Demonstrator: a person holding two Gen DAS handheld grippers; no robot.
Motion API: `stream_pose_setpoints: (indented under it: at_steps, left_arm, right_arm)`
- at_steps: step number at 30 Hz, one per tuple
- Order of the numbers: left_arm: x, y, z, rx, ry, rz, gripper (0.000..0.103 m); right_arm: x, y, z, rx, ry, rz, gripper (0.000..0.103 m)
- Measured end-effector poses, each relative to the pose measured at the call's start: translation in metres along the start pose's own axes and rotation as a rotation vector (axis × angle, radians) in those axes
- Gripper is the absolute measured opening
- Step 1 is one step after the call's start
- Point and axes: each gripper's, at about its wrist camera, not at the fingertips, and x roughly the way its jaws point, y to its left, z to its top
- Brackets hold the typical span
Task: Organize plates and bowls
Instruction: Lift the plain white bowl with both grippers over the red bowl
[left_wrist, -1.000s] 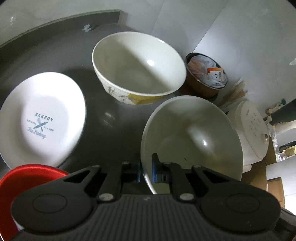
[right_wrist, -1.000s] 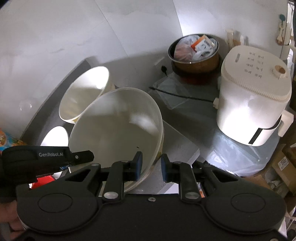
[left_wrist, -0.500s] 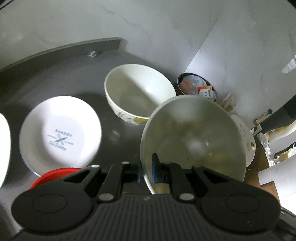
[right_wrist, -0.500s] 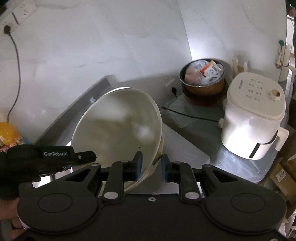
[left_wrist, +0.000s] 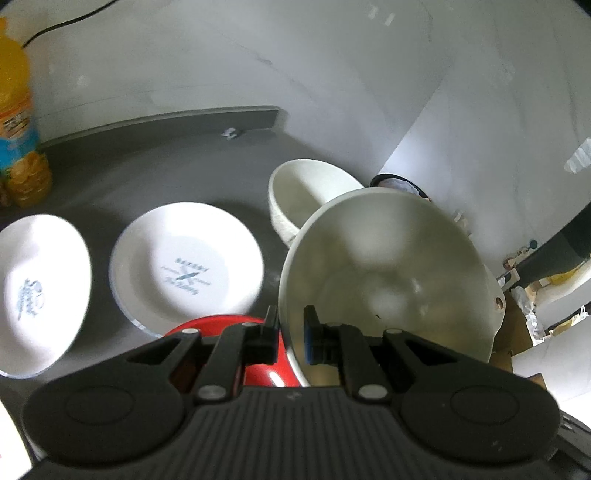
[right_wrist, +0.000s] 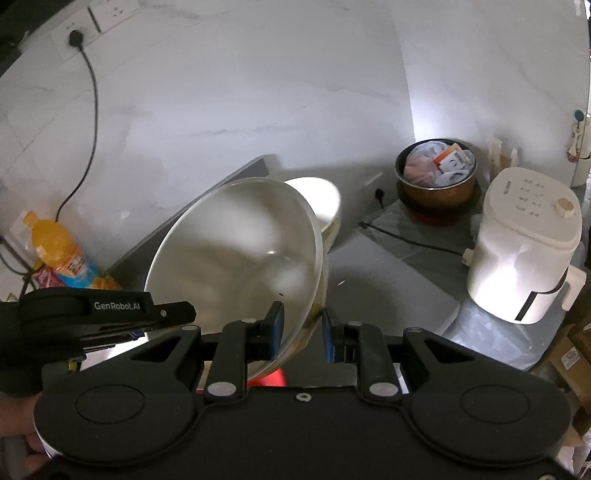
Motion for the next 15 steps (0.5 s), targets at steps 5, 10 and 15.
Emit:
stream_pose_setpoints:
  at_steps: [5, 10, 15]
  left_arm:
    - [-0.012, 0.018, -0.009, -0.024, -0.001, 0.01, 0.011]
    - [-0.022, 0.038, -0.018, -0.042, 0.0, 0.018, 0.011]
    - [-0.027, 0.056, -0.026, -0.058, 0.006, 0.028, 0.011]
  right_arm:
    - [-0.004, 0.016, -0.01, -0.006, 0.01, 0.014, 0.022]
    - [-0.007, 0.031, -0.022, -0.016, 0.023, 0.023, 0.022]
    - [-0.004, 0.042, -0.034, -0.02, 0.049, 0.025, 0.022]
